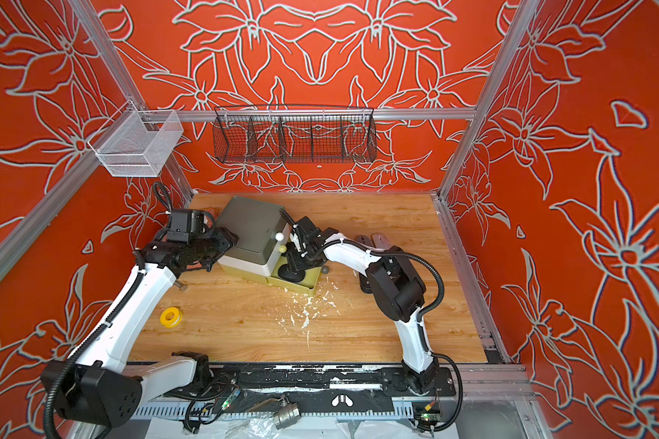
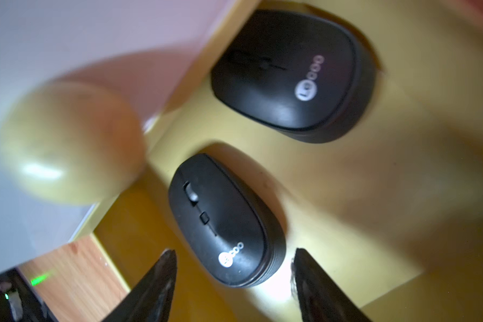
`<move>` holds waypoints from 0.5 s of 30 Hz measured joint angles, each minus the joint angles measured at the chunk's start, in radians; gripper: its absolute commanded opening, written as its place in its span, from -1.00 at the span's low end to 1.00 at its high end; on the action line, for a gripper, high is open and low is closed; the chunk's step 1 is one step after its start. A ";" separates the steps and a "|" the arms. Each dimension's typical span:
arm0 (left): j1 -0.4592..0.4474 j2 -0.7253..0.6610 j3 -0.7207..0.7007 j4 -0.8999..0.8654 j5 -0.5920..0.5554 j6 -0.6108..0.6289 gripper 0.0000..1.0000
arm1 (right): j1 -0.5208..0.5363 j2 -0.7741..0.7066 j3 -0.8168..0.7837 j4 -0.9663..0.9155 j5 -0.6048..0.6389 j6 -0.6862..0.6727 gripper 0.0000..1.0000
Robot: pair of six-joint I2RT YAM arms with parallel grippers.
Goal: Take the mice out of the drawer
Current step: Pick up the mouse from the drawer.
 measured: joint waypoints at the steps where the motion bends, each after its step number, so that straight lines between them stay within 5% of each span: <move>1: 0.000 0.000 0.000 0.000 0.004 0.001 0.25 | 0.000 0.000 0.000 -0.001 -0.012 -0.024 0.46; 15: 0.000 0.000 -0.002 -0.002 0.017 0.007 0.25 | 0.000 0.016 -0.008 -0.016 -0.037 -0.157 0.51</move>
